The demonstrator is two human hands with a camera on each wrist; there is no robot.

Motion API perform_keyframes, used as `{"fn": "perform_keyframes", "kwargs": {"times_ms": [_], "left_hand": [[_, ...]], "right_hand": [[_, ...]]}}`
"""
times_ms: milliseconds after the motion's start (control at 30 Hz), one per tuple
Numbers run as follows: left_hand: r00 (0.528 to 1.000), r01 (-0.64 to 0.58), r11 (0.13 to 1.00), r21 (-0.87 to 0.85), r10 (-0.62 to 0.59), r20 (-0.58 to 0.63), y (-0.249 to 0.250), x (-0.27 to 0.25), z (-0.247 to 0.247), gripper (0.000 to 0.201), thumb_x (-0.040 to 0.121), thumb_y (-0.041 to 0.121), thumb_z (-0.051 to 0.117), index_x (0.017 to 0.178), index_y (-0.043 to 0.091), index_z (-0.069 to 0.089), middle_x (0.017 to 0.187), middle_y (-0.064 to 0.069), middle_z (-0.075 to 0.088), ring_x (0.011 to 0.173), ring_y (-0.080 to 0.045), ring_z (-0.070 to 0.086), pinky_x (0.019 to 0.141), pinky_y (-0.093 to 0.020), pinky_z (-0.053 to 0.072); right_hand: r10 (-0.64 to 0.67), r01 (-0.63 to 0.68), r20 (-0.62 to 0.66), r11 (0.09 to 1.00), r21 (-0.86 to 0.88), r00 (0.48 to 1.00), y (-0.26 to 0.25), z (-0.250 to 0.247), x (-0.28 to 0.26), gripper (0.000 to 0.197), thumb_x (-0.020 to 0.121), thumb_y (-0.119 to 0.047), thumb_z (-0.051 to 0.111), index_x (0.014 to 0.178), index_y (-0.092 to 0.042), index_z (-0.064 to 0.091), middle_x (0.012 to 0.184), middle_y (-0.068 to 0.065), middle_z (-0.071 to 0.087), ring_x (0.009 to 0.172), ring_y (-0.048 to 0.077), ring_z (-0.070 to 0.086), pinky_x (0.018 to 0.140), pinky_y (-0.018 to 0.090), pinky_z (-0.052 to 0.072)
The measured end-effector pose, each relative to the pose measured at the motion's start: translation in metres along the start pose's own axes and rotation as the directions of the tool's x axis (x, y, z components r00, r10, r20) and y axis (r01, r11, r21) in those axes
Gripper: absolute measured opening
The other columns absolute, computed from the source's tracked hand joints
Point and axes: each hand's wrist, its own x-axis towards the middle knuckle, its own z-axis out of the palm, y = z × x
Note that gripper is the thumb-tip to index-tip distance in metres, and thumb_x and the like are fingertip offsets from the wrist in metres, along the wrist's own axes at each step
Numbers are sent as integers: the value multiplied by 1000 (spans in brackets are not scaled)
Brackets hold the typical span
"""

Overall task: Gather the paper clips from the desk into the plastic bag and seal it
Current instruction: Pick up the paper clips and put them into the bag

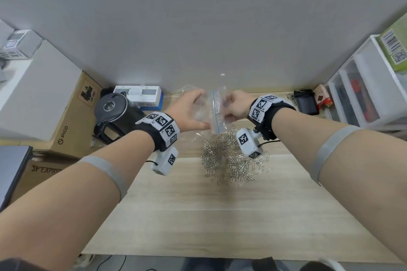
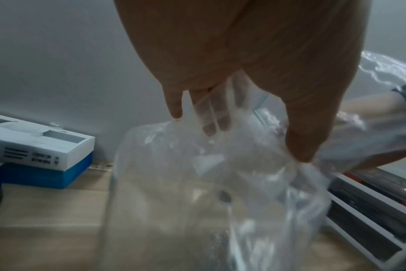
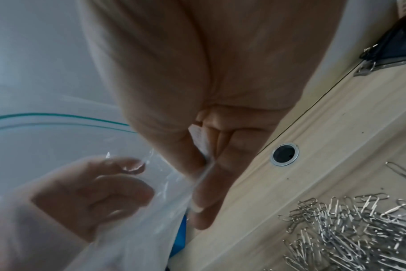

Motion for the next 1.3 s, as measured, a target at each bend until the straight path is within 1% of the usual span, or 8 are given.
{"fn": "perform_keyframes", "kwargs": {"times_ms": [133,233,367,567,767,967,1100,1300], "left_hand": [[1000,-6,1000,24,6,4,-6,-11,4,72,55,49,85,115,18,60,113,3,61,105,-16,58,98,-43,49],[999,-5,1000,-13,5,52,-2,-17,8,118,44,60,91,143,18,41,142,3,48,130,-12,46,113,-36,37],[995,52,997,-61,-47,88,10,-20,10,147,33,60,96,152,20,20,155,3,37,140,-12,37,116,-28,29],[999,38,997,64,-39,22,19,-20,7,118,43,57,95,139,19,38,134,4,52,124,-14,50,108,-35,42],[999,39,999,-9,-39,-30,12,-21,7,92,50,52,94,123,22,45,115,11,58,106,-10,57,97,-38,48],[1000,-13,1000,-21,13,-7,21,-22,7,88,50,57,93,117,27,44,109,10,60,99,-13,61,88,-38,52],[999,-46,999,-22,45,-12,28,-22,5,86,52,51,94,116,23,43,109,6,59,98,-16,59,88,-38,50],[997,-69,997,-41,70,23,24,-27,1,91,53,50,95,121,17,45,114,3,57,104,-16,58,94,-39,50]], "right_hand": [[14,-16,-29,999,-52,999,10,1,4,20,81,7,71,82,-9,59,89,18,70,64,29,73,64,37,63],[0,1,9,1000,-12,1000,13,5,7,21,83,8,67,82,-11,56,99,23,73,87,45,72,82,50,57],[-25,25,10,1000,6,1000,11,8,7,22,85,6,67,83,-12,56,93,15,74,76,34,74,66,38,59],[-42,42,25,999,15,999,9,4,4,20,85,6,69,86,-10,56,93,14,64,55,18,72,49,21,56],[-40,31,57,987,159,998,11,1,-1,35,83,16,64,94,-11,43,94,19,62,66,31,71,64,41,63],[-64,56,-27,971,-231,998,7,4,-7,52,69,-24,89,105,-11,54,82,11,72,63,23,74,70,41,62],[-99,63,-54,886,-460,994,7,4,-9,39,65,-35,90,84,-14,63,65,3,69,58,19,65,71,39,58],[-91,95,29,924,-370,995,13,10,-12,26,71,-42,84,77,-26,63,82,2,72,68,14,63,68,32,55]]}}
